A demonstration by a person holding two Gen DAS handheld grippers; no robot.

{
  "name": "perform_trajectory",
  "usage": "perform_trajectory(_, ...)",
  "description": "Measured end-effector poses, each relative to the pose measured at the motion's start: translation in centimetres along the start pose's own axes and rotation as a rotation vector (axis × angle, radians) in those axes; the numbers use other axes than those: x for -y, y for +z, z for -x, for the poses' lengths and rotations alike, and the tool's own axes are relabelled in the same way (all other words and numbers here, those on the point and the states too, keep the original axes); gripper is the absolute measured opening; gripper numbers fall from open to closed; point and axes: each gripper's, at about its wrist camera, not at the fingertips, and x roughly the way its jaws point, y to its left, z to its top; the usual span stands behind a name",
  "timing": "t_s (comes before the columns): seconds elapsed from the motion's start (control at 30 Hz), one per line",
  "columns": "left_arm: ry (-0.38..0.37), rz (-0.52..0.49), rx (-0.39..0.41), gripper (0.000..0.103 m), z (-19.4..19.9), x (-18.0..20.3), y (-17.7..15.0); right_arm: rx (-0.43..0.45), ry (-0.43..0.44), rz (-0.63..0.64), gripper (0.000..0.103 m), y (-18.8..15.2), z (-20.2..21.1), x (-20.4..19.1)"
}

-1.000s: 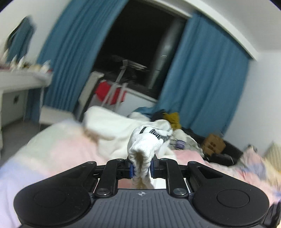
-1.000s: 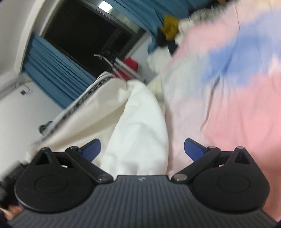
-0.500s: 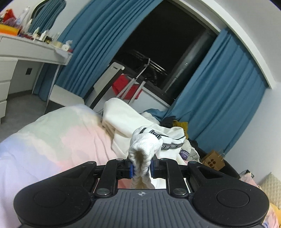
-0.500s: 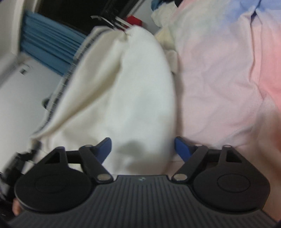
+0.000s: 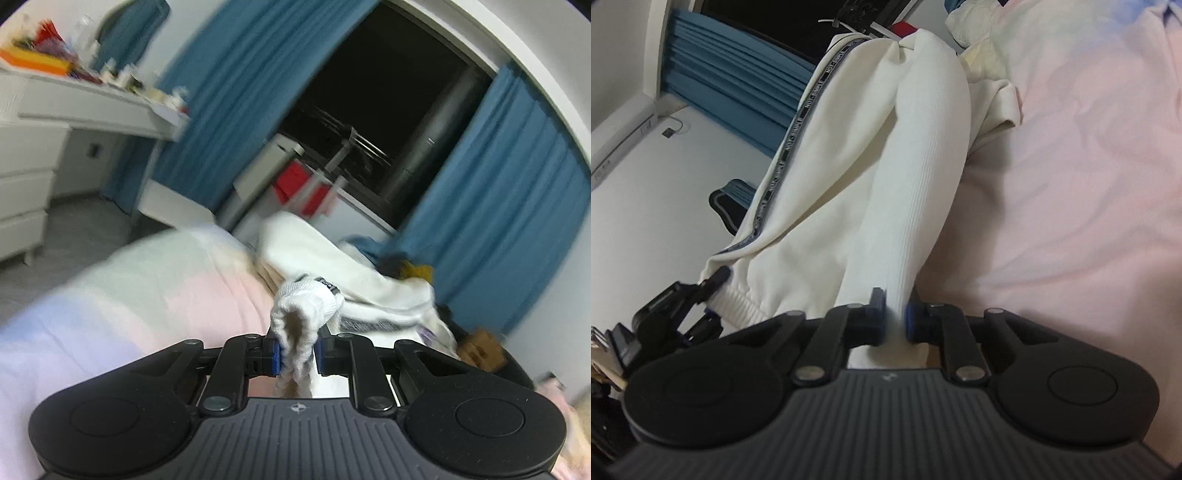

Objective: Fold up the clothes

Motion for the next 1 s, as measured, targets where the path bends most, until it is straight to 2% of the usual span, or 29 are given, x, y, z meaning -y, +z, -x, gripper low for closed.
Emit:
perform_trajectory(0.17,0.045,-0.024,0.08,0.016,0.7,-0.3,6.0,-0.031,0.107,0.064,0.009,-2.8,-0.6,-5.8)
perform_trajectory(0.3,0.177,-0.116,0.131,0.017,0.4,-2.1,11.1,-0.12,0.085,0.098,0.009,-5.1,-4.7,-7.1)
perform_trajectory(0.37,0.259,-0.147,0.096,0.017,-0.6,-4.3,11.5,-0.165,0.073,0.114,0.009,-6.2,-6.7,-7.6)
perform_trajectory(0.43,0.297,-0.162,0.046,0.017,-1.7,-7.0,10.4,-0.21,0.06,0.13,0.009,-7.3,-8.8,-8.2)
perform_trajectory(0.5,0.331,-0.103,-0.019,0.017,-2.8,-10.0,8.5,-0.255,0.048,0.146,0.009,-8.5,-10.9,-8.8)
perform_trajectory(0.6,0.329,-0.102,-0.054,0.018,-3.0,-12.0,6.7,-0.322,0.028,0.17,0.009,-10.2,-14.0,-9.6)
perform_trajectory(0.7,0.297,-0.14,-0.083,0.021,-2.7,-12.6,5.6,-0.294,0.002,0.232,0.011,-10.4,-12.0,-10.5)
perform_trajectory(0.8,0.266,-0.167,-0.093,0.034,-1.0,-12.6,5.1,-0.261,-0.025,0.295,0.016,-10.5,-9.8,-11.3)
perform_trajectory(0.83,0.274,-0.177,-0.086,0.044,-0.4,-12.2,4.8,-0.25,-0.033,0.315,0.019,-10.6,-9.0,-11.6)
perform_trajectory(0.87,0.282,-0.188,-0.078,0.051,0.2,-11.9,4.6,-0.239,-0.042,0.336,0.027,-10.6,-8.3,-11.9)
perform_trajectory(0.93,0.275,-0.208,-0.063,0.067,1.8,-10.8,3.9,-0.217,-0.06,0.378,0.033,-10.7,-6.8,-12.5)
perform_trajectory(0.97,0.273,-0.21,-0.059,0.07,2.6,-10.1,3.4,-0.206,-0.069,0.399,0.04,-10.8,-6.1,-12.8)
perform_trajectory(1.0,0.267,-0.21,-0.054,0.077,3.5,-9.6,3.2,-0.195,-0.078,0.42,0.055,-10.8,-5.4,-13.1)
